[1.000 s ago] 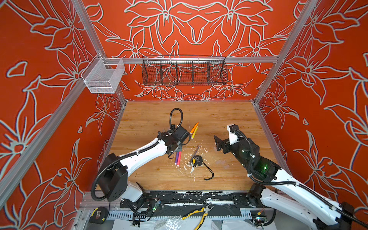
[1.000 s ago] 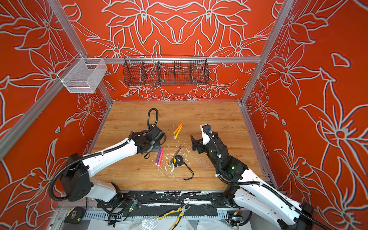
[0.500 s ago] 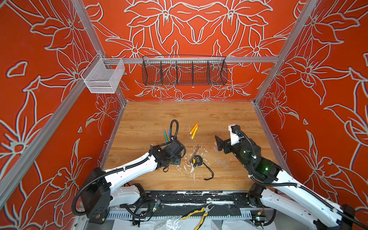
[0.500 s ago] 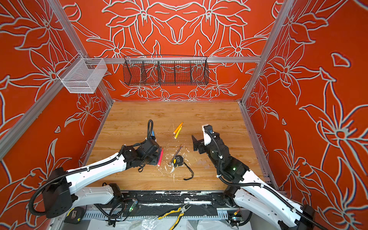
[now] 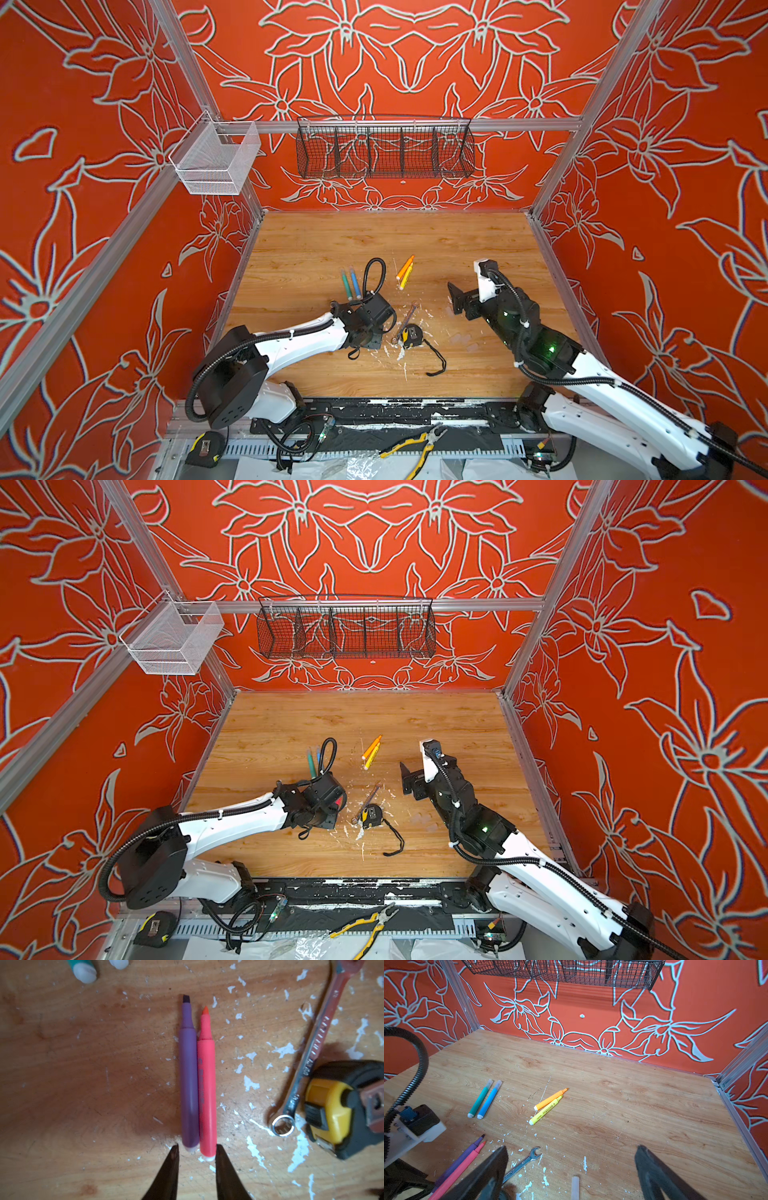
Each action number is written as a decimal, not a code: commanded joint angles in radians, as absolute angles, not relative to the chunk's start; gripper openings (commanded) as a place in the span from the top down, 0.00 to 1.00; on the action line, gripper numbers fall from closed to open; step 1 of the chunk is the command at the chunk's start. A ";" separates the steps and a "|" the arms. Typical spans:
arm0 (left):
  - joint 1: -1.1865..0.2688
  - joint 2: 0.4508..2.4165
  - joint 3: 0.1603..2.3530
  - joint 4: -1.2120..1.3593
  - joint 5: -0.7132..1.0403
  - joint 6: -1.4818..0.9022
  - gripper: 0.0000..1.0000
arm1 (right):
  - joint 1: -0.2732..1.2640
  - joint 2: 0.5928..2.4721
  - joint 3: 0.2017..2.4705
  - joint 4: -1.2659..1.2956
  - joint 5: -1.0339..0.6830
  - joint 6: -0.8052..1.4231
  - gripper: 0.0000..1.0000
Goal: Insert the pens into the pen caps
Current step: 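Release the green marker and move the left gripper over the purple highlighter, then grasp the purple highlighter with the left gripper and lift it upright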
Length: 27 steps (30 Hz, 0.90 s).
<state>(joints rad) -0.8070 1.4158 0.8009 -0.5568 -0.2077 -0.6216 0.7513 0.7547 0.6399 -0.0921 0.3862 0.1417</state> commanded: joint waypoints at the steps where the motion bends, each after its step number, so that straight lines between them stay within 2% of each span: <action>1: -0.813 1.446 0.828 -0.580 -0.258 -0.648 0.71 | 0.745 0.749 0.633 -0.073 0.416 0.134 0.02; 11: -0.811 1.597 0.884 -0.577 -0.298 -0.660 0.71 | 0.740 0.761 0.637 -0.070 0.403 0.136 0.02; 17: -0.811 1.678 0.927 -0.591 -0.313 -0.663 0.75 | 0.738 0.764 0.639 -0.070 0.404 0.133 0.02; 27: -0.811 1.707 0.930 -0.586 -0.321 -0.665 0.79 | 0.734 0.768 0.643 -0.067 0.402 0.132 0.02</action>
<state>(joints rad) -0.8070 1.6752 0.9371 -0.5610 -0.3058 -0.6479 0.7387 0.7654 0.6399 -0.0914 0.3859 0.1417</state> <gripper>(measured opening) 0.219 0.976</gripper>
